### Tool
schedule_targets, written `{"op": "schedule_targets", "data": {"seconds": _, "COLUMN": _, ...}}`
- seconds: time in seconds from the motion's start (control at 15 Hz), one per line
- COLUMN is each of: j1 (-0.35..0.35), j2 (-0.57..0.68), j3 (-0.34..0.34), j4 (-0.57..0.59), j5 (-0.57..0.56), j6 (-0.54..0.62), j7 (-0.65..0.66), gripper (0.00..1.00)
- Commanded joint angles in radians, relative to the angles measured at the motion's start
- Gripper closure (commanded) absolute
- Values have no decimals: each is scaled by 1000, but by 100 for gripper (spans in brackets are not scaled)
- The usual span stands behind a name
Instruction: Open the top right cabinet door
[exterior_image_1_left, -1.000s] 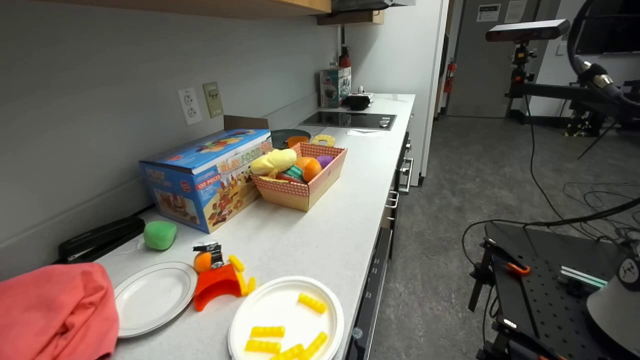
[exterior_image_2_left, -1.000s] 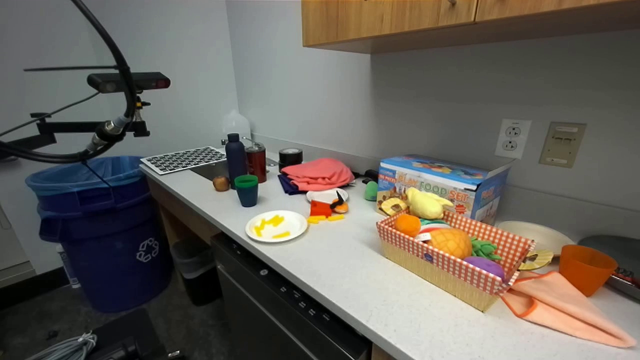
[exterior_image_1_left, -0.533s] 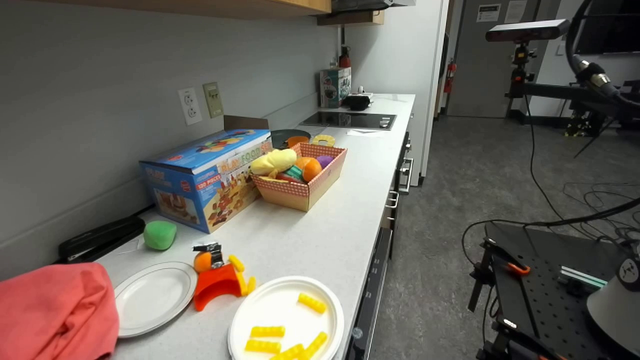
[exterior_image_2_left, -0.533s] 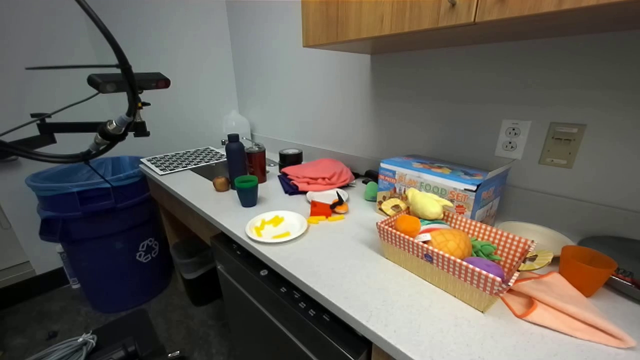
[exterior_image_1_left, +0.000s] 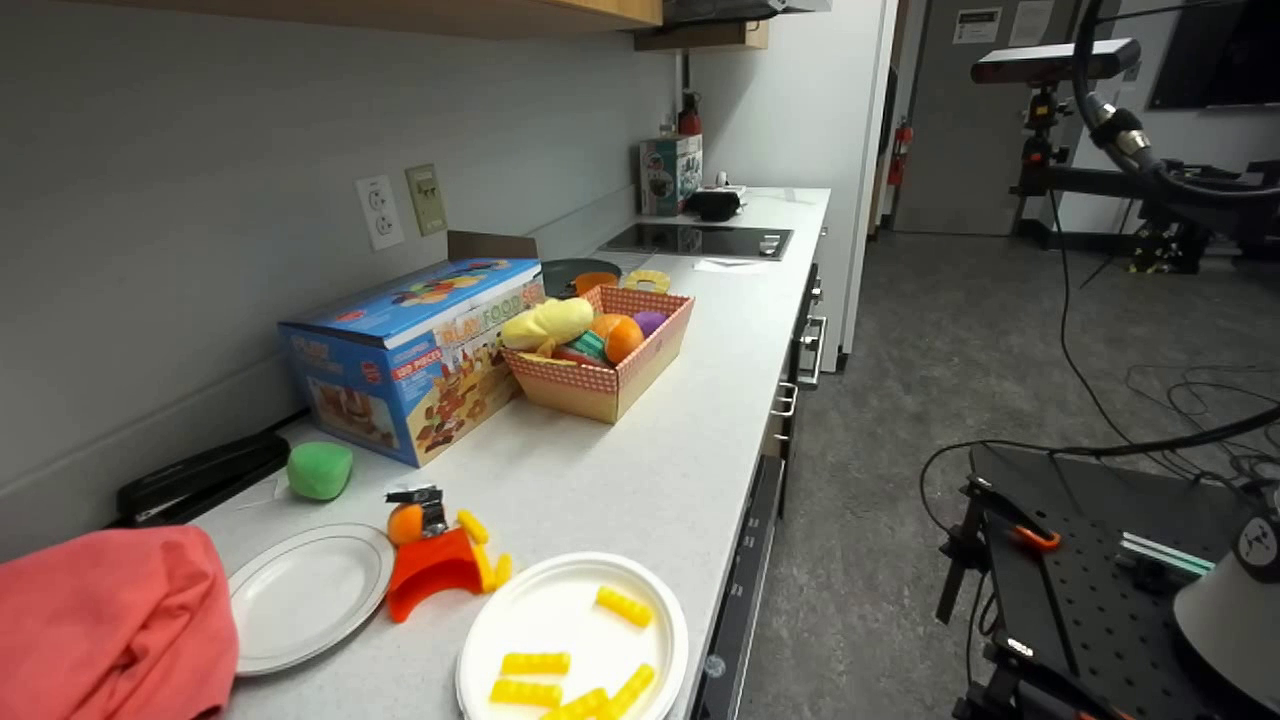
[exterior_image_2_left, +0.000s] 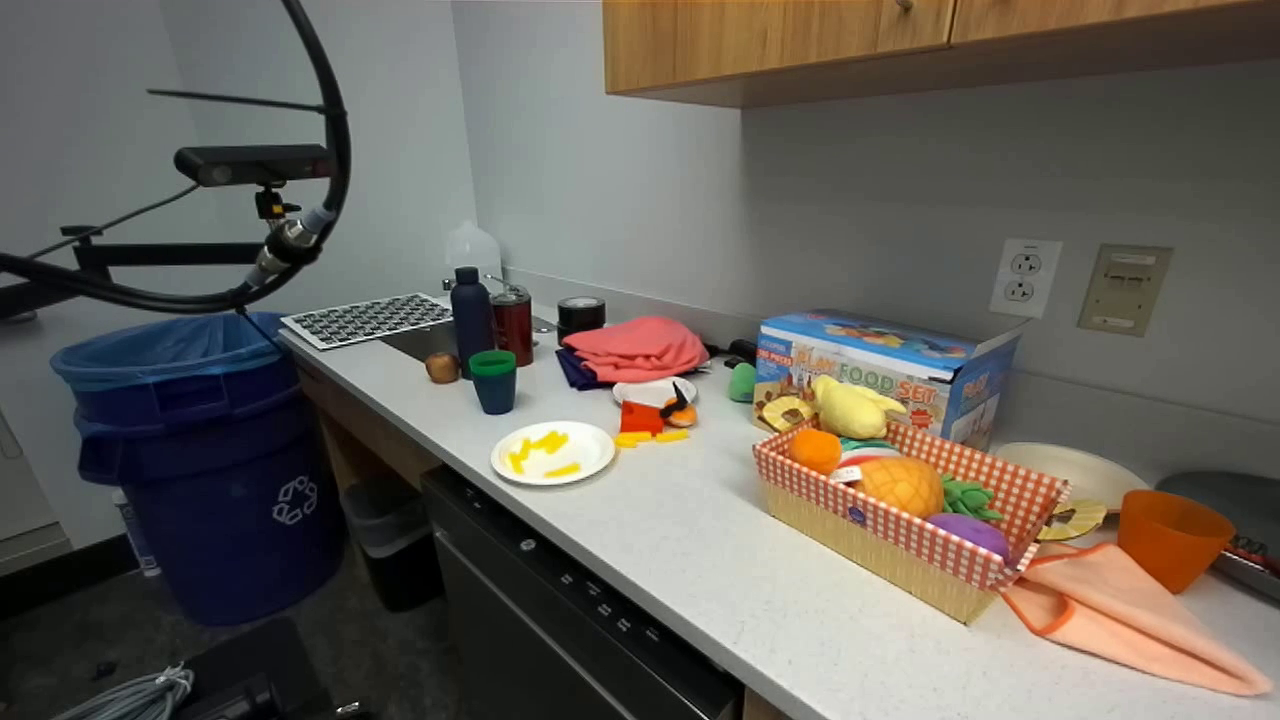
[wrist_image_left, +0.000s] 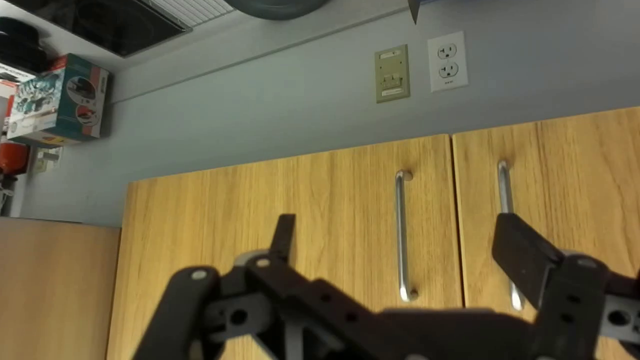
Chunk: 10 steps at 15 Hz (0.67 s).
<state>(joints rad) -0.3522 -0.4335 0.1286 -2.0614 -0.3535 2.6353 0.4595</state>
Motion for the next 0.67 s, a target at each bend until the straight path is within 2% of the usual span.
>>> {"op": "schedule_targets", "data": {"seconds": 0.0, "j1": -44, "j2": 144, "j3": 40, "j4": 112, "j5": -89, "j6": 65, "j7": 88, "gripper": 0}}
{"op": "schedule_targets", "data": {"seconds": 0.33, "j1": -95, "j2": 282, "j3": 104, "j4": 214, "j5": -247, "j6": 98, "j7": 259, "gripper": 0}}
{"op": "schedule_targets", "data": {"seconds": 0.6, "j1": -101, "j2": 361, "j3": 104, "j4": 304, "j5": -349, "j6": 87, "j7": 337, "gripper": 0}}
